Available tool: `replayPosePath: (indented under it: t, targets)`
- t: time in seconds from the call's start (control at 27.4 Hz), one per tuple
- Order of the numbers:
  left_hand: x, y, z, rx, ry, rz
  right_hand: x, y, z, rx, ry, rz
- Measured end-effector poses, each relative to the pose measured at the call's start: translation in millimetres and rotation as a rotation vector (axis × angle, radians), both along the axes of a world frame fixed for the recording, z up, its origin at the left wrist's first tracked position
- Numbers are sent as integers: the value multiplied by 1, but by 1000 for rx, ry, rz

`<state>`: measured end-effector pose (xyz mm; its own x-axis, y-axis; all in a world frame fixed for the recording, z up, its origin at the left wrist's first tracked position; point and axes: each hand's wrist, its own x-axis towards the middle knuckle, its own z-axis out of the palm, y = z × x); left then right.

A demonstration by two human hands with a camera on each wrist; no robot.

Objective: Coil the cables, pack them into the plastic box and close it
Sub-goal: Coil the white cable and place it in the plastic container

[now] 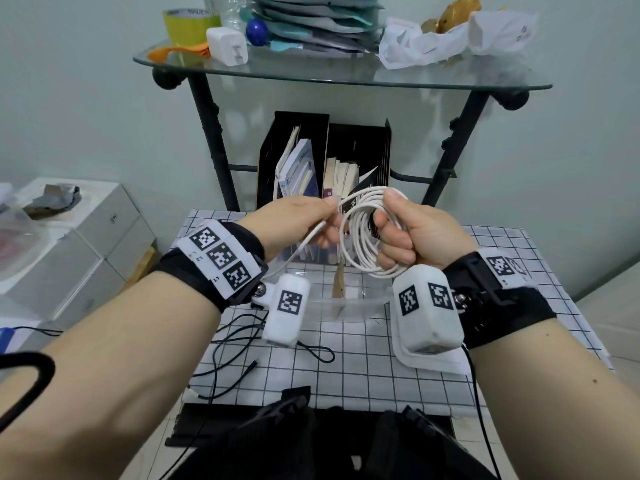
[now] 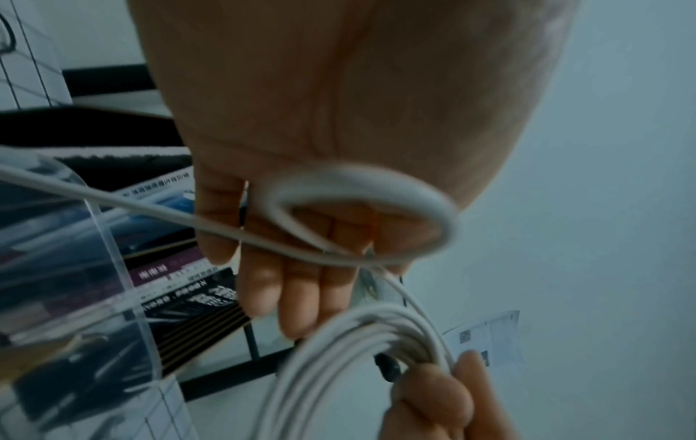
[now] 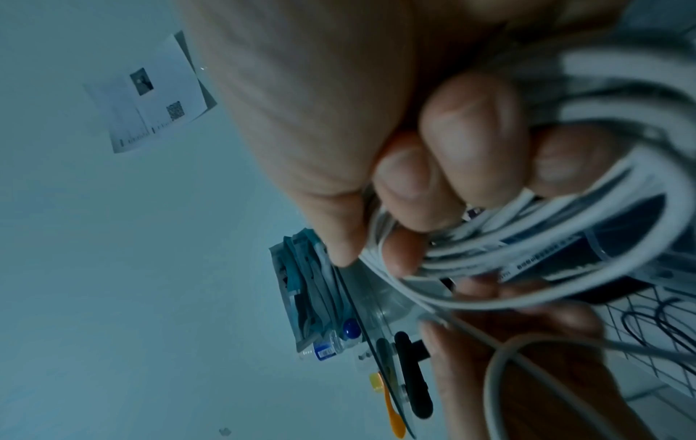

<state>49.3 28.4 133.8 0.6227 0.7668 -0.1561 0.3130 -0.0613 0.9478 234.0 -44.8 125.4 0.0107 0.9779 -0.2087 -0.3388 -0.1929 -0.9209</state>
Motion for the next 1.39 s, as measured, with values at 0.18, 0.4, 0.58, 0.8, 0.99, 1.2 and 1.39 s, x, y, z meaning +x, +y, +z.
replayPosePath:
  t: [0.18, 0.4, 0.58, 0.8, 0.99, 1.2, 1.39]
  targets:
    - [-7, 6, -7, -67, 21, 51, 7, 4, 0, -49, -9, -163]
    - [3, 7, -12, 17, -96, 145, 0, 9, -10, -87, 9, -196]
    - [15, 1, -11, 184, -112, 168, -10, 11, -11, -95, 21, -131]
    - [26, -1, -12, 4, -230, 200, -15, 4, -7, -125, -64, -151]
    - [23, -3, -16, 123, -159, 100, -15, 7, -8, -123, -43, -140]
    - [21, 3, -28, 162, -78, 185, -19, 3, -4, -74, 80, -118]
    - [21, 4, -32, 65, -140, 183, -23, 3, -3, -45, 185, -77]
